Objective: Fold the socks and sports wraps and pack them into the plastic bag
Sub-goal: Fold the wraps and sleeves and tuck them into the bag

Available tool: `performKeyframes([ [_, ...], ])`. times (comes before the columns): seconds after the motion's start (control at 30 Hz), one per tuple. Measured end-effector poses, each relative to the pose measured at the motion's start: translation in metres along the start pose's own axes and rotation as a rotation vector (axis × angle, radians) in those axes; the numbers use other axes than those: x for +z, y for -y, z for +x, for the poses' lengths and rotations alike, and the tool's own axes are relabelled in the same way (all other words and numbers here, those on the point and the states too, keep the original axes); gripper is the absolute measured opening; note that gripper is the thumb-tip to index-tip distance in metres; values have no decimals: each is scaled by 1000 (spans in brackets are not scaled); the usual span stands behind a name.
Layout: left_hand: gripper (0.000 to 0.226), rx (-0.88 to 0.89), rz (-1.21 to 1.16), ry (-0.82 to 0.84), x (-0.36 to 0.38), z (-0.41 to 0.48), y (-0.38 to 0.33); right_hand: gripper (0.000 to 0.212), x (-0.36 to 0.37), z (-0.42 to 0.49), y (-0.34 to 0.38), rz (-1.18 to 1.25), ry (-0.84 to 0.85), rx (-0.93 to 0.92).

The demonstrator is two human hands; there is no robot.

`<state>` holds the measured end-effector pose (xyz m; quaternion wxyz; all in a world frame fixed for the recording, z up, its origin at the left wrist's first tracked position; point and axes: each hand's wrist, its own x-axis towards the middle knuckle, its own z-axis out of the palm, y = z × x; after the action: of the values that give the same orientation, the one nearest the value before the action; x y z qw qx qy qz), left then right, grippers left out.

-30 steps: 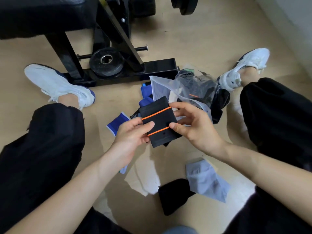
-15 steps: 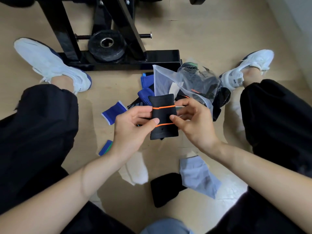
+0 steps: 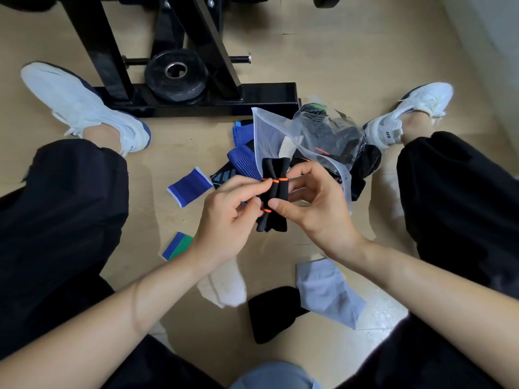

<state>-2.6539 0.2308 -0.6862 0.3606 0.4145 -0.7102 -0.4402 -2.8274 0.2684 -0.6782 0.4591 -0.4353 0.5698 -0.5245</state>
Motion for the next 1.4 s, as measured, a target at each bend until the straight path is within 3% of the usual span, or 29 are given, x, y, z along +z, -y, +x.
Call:
performKeyframes([
  [0.27,38,72,51,134,-5,1,0,38,-4,3,0,66,15,136],
  [0.43,42,106,143,77,-8,-3,-2,33,-10,8,4,243,94,223],
  [0.7,53,-21,-144,147,-2,-6,-7,32,-7,3,1,335,81,232],
  [0.87,55,-45,-58,104,-4,-5,-2,28,-10,4,0,-105,81,59],
  [1.0,53,13,115,117,-12,-1,8,16,-28,16,4,-718,86,-441],
  [1.1,52,103,279,143,-16,2,12,20,-48,33,13,-1036,83,-625],
  [1.23,53,284,509,167,-19,7,13,36,-67,51,11,-1340,180,-525],
  [1.4,51,423,660,264,-18,22,16,50,-82,65,11,-1269,259,-318],
])
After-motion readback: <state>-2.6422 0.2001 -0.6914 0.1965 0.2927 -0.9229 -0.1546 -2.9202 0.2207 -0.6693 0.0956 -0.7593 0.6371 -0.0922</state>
